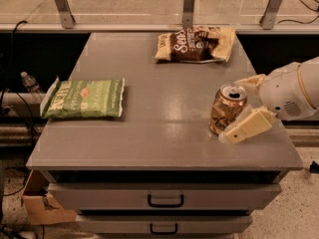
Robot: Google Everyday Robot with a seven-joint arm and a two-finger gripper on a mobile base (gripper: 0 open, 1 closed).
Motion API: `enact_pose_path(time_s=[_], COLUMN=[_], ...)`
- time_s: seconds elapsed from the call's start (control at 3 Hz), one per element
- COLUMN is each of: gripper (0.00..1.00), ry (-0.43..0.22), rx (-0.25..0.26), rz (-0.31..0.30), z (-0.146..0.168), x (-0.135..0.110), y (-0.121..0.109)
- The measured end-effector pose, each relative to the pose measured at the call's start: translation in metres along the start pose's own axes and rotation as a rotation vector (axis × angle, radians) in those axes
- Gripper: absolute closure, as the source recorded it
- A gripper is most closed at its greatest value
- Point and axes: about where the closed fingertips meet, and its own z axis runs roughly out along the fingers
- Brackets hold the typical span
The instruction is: Move orange can near brown chip bag
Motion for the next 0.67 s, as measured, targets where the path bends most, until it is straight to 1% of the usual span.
enact_pose_path(time_s=[0.67], gripper=[0.64], ry=[0.002], rx=[-0.017], rz=[0.024], z=[0.0122], x=[0.0034], y=[-0.0033])
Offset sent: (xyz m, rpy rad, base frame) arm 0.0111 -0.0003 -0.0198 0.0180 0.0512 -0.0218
